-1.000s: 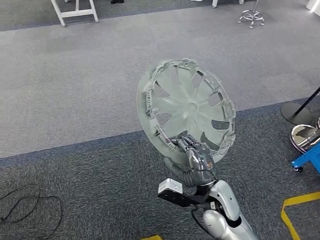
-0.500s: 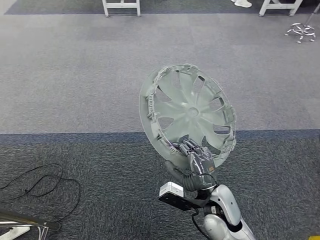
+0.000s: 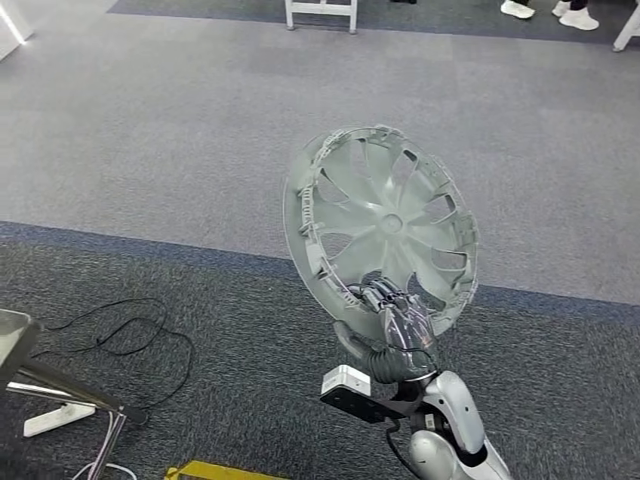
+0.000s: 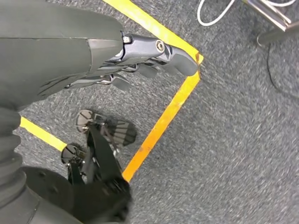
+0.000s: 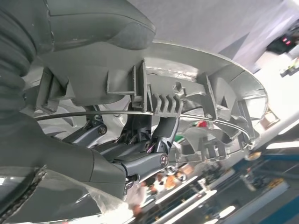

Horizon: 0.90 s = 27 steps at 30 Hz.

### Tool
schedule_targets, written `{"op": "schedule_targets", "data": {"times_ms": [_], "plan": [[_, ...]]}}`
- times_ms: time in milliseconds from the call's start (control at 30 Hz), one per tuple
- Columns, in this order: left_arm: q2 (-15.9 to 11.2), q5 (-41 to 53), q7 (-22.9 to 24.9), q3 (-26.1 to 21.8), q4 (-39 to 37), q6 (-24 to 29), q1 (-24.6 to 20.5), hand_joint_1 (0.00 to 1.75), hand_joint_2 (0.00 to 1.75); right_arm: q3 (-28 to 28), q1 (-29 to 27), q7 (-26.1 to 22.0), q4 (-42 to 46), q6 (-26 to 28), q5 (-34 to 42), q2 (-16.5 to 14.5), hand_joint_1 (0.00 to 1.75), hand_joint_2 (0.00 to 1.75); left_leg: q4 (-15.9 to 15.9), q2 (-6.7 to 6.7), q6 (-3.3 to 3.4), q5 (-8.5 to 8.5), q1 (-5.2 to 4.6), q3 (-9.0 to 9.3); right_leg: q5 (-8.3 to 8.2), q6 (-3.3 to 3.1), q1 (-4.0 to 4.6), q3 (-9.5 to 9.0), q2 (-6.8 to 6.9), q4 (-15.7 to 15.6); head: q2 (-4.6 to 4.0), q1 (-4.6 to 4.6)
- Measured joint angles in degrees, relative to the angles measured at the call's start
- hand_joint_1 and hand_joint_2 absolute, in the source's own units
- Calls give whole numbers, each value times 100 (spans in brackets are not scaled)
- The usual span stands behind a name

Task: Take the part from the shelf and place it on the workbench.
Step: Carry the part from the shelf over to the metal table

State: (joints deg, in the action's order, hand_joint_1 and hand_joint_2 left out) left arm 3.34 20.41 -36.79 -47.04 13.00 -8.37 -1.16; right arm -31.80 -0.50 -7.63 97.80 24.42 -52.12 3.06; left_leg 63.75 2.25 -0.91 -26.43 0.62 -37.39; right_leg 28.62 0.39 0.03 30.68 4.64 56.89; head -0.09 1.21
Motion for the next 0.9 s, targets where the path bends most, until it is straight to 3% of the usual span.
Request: {"op": "schedule_targets", "data": {"times_ms": [67, 133, 167, 233, 300, 367, 400, 467, 533, 600, 667, 733, 800, 867, 900], "plan": [[1, 53, -4, 2, 0, 8, -12, 0, 175, 10, -16, -1, 26, 10, -11, 12, 175, 175, -439, 152, 85, 98, -41, 218, 51, 64, 30, -27, 115, 12, 1, 8], [14, 147, -21, 12, 0, 31, -12, 0, 175, 36, -93, -2, 103, 45, -20, 53, 175, 175, -474, 49, 184, 73, -68, 221, 89, 124, 34, -63, 236, 5, 1, 13], [30, 192, -38, 20, 0, 45, -7, 0, 175, 62, -161, -2, 160, 72, -21, 88, 175, 175, -484, -23, 223, 72, -66, 227, 126, 161, 21, -78, 226, 20, 0, 12], [67, 269, -88, 45, 0, 78, -14, 0, 175, 147, -325, -10, 289, 148, -26, 180, 175, 175, -508, -165, 298, 78, -42, 244, 307, 225, -13, 38, -48, 289, 0, 42], [103, 335, -129, 74, 0, 111, -37, 0, 175, 244, -493, -31, 399, 221, -40, 279, 175, 175, -513, -300, 347, 73, -33, 251, 629, 257, -33, 430, -385, 1024, 0, 77], [145, 386, -143, 96, 0, 137, -58, 0, 175, 326, -632, -49, 471, 253, -55, 365, 175, 175, -512, -452, 365, 66, -46, 258, 787, 260, -31, 845, -458, 1674, 0, 83], [167, 407, -144, 107, 0, 152, -64, 0, 175, 364, -690, -52, 503, 256, -54, 400, 175, 175, -511, -530, 367, 62, -51, 267, 698, 251, -30, 923, -465, 1709, 0, 84], [211, 430, -144, 130, 0, 187, -79, 0, 175, 442, -797, -55, 577, 257, -34, 461, 175, 175, -511, -693, 363, 53, -54, 296, 248, 215, -32, 745, -547, 1133, 0, 85], [246, 446, -145, 149, 0, 211, -108, 0, 175, 517, -880, -77, 662, 257, -14, 517, 175, 175, -504, -845, 336, 45, -58, 305, -77, 173, -48, 401, -801, 370, 0, 80], [272, 468, -147, 162, 0, 217, -126, 0, 175, 575, -934, -116, 740, 254, -7, 553, 175, 175, -504, -972, 273, 57, -43, 278, -111, 144, -52, 239, -930, 82, 0, 78], [286, 486, -149, 166, 0, 221, -117, 0, 175, 614, -964, -141, 805, 249, 1, 565, 175, 175, -514, -1050, 199, 69, -25, 256, -135, 96, -54, 195, -808, 29, 0, 80], [292, 492, -153, 167, 0, 224, -109, 0, 175, 642, -982, -146, 848, 245, 5, 568, 175, 175, -340, -799, 149, -77, -48, 183, -172, 21, -67, 142, -653, -59, 1, 57], [298, 501, -158, 169, 0, 225, -119, 0, 175, 656, -1008, -151, 874, 243, -2, 569, 175, 175, 280, -419, 112, -456, -57, -84, -180, -28, -63, 115, -480, -101, 1, 34], [303, 508, -160, 170, 0, 225, -123, 0, 175, 659, -1034, -158, 886, 242, -9, 569, 175, 175, 955, -297, 71, -750, -30, -372, -169, -37, -55, 115, -302, -94, 0, 30], [304, 508, -160, 170, 0, 228, -118, 0, 175, 660, -1046, -161, 886, 242, -10, 569, 175, 175, 1047, -281, 54, -744, -16, -397, -163, -34, -55, 116, -216, -90, 0, 29]]}}
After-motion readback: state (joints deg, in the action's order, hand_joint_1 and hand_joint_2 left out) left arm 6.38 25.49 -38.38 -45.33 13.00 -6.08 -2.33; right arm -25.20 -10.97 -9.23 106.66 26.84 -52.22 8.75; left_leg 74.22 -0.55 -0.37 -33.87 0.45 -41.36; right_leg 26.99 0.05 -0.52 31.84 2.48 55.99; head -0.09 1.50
